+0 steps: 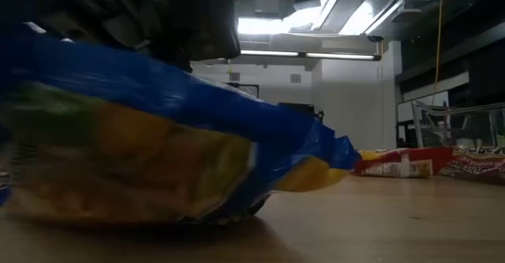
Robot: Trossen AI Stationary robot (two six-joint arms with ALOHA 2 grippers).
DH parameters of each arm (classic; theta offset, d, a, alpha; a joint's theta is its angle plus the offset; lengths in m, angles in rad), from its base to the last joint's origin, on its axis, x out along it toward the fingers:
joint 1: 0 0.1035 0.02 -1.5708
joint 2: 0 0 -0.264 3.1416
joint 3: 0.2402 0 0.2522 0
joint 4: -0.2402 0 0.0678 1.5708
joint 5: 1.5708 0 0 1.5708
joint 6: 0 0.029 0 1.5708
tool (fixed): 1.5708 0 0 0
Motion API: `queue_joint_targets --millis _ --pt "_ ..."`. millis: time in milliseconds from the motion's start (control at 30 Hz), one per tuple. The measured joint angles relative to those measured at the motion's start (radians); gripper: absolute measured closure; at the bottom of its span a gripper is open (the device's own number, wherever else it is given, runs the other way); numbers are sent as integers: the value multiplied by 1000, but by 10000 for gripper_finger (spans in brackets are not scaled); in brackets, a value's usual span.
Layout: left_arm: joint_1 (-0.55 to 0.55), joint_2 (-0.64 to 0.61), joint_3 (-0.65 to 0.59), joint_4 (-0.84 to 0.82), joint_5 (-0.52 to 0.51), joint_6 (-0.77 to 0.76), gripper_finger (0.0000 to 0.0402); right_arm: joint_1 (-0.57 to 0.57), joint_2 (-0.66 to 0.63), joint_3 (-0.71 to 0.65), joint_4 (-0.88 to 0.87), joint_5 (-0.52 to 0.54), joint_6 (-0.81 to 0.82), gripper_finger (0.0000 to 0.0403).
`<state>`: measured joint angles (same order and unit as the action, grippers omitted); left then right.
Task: Sort Maruchan noodles
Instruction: Put the blue noodle pack into the blue bin
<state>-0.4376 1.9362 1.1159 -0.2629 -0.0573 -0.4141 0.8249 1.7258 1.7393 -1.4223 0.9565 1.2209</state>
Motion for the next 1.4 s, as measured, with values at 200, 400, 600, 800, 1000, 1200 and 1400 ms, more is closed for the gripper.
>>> queue_joint_targets --millis 200,400,600,800,1000,1200,1400 --pt "40 -2 -56 75 8 -2 401 -9 64 0 114 -88 -187 376" --pt "74 -2 -87 113 31 -21 401 -45 149 0 304 -213 -486 274" --pt "91 -2 -92 118 50 -21 401 -95 241 0 524 -278 -892 166" --pt "97 -2 -92 118 48 -5 401 -136 363 0 711 -439 -1165 130" --pt "97 -2 -92 118 49 -2 401 -151 449 0 776 -449 -1232 135" --pt "97 -2 -92 118 51 3 401 -186 486 0 824 -555 -1255 136" --pt "97 -2 -93 120 54 5 401 -218 523 1 817 -526 -1318 136"
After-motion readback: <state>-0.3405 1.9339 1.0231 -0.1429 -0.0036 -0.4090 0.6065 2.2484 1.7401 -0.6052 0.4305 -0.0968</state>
